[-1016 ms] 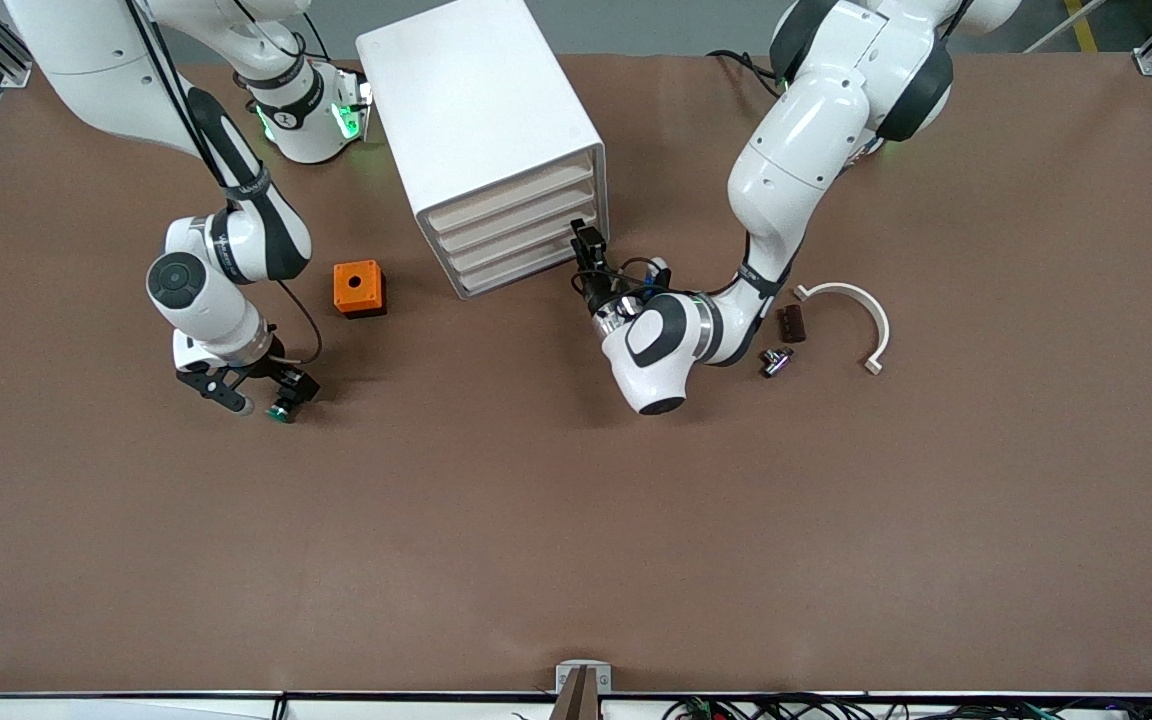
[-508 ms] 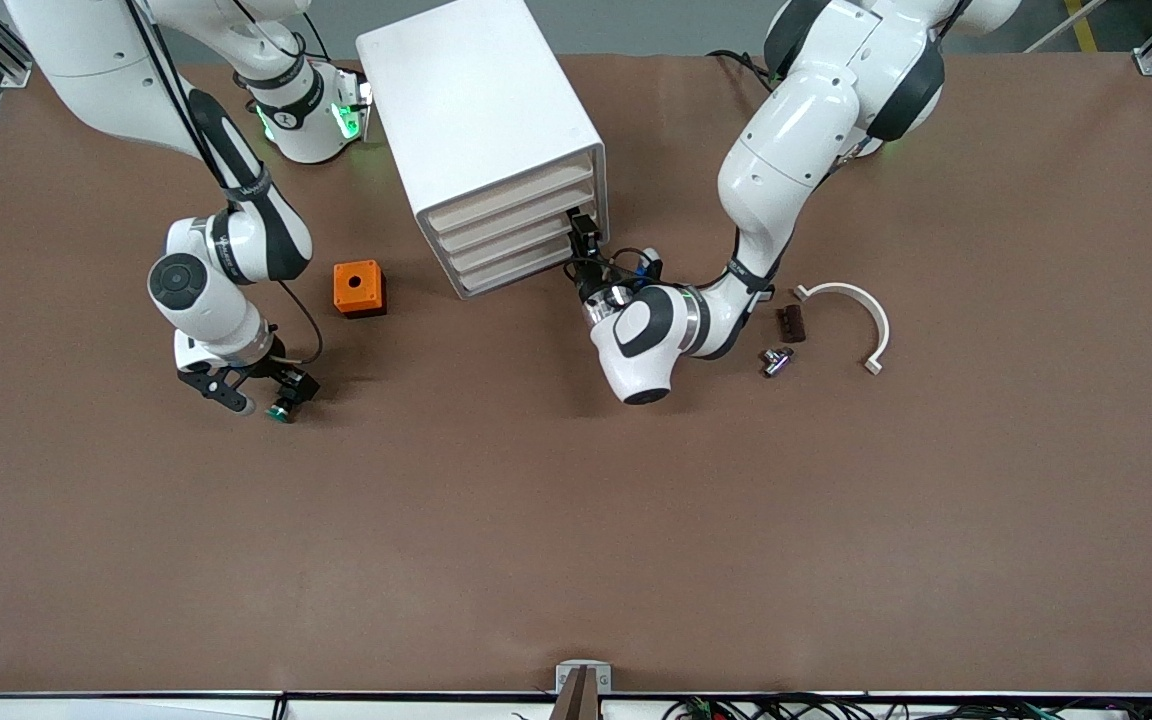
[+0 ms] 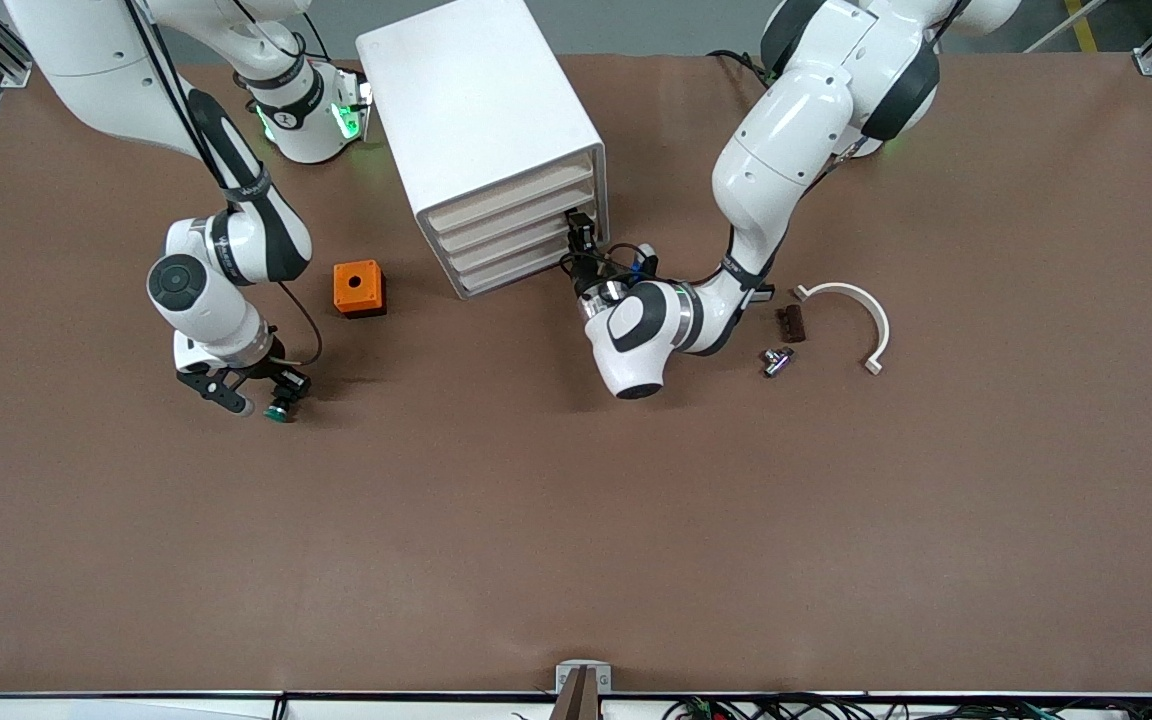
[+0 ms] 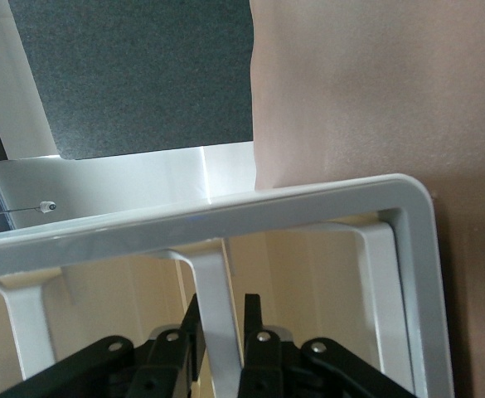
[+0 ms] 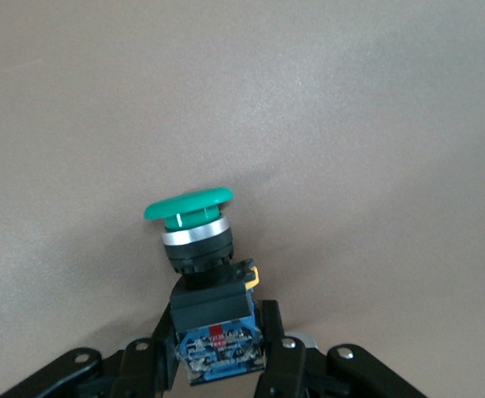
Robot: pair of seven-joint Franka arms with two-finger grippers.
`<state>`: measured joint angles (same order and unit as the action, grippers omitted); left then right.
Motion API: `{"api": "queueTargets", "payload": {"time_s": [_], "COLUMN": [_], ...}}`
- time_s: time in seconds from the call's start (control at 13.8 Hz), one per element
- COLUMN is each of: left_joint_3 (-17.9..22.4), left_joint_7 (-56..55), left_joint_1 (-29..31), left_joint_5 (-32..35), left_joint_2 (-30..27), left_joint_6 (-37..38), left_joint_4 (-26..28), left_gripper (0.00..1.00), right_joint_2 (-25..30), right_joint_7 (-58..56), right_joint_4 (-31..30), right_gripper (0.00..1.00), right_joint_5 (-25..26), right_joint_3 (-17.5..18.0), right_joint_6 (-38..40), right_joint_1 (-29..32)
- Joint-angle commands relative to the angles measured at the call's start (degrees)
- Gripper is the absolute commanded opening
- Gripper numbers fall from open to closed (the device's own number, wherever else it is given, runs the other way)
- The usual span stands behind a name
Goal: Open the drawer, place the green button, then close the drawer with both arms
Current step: 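Pull the drawer open with the left gripper while the right gripper lifts the button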
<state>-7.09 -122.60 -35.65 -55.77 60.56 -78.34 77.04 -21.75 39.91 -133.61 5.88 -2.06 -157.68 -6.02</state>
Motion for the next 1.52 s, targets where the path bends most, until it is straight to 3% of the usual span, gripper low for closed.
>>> {"api": "queueTargets", "payload": {"time_s": [0.0, 0.44, 0.73, 1.02, 1.23, 1.45], "left_joint_3": [0.14, 0.32, 0.76, 0.85, 0.93, 0.93], "left_joint_7": [-0.63, -0.45, -0.36, 0.42, 1.74, 3.15], "left_joint_1": [0.14, 1.72, 2.87, 5.41, 8.66, 11.12], "left_joint_5": [-1.80, -1.80, -1.63, -1.19, -1.19, -1.01], "left_joint_2": [0.78, 0.70, 0.70, 0.70, 0.70, 0.70], "left_joint_6": [1.00, 0.91, 0.56, -1.81, -4.27, -5.32], "left_joint_4": [-0.93, -1.02, -1.11, -1.19, -1.28, -1.28], "left_gripper": [0.12, 0.11, 0.12, 0.14, 0.14, 0.15], "right_joint_2": [1.71, 3.91, 4.97, 4.97, 4.88, 4.79], "right_joint_7": [6.65, 21.16, 29.85, 40.84, 45.60, 50.60], "right_joint_4": [2.20, 5.10, 11.69, 13.46, 15.91, 21.61], "right_gripper": [0.00, 0.00, 0.00, 0.00, 0.00, 0.00], "right_joint_5": [1.50, 1.50, 0.71, 0.54, -3.66, -6.58], "right_joint_3": [0.57, 0.65, 0.83, 0.83, 0.92, 0.92], "right_joint_6": [5.86, 11.50, 23.10, 23.47, 25.39, 32.58], "right_joint_1": [-1.79, -8.74, -13.39, -19.63, -23.33, -26.49]}}
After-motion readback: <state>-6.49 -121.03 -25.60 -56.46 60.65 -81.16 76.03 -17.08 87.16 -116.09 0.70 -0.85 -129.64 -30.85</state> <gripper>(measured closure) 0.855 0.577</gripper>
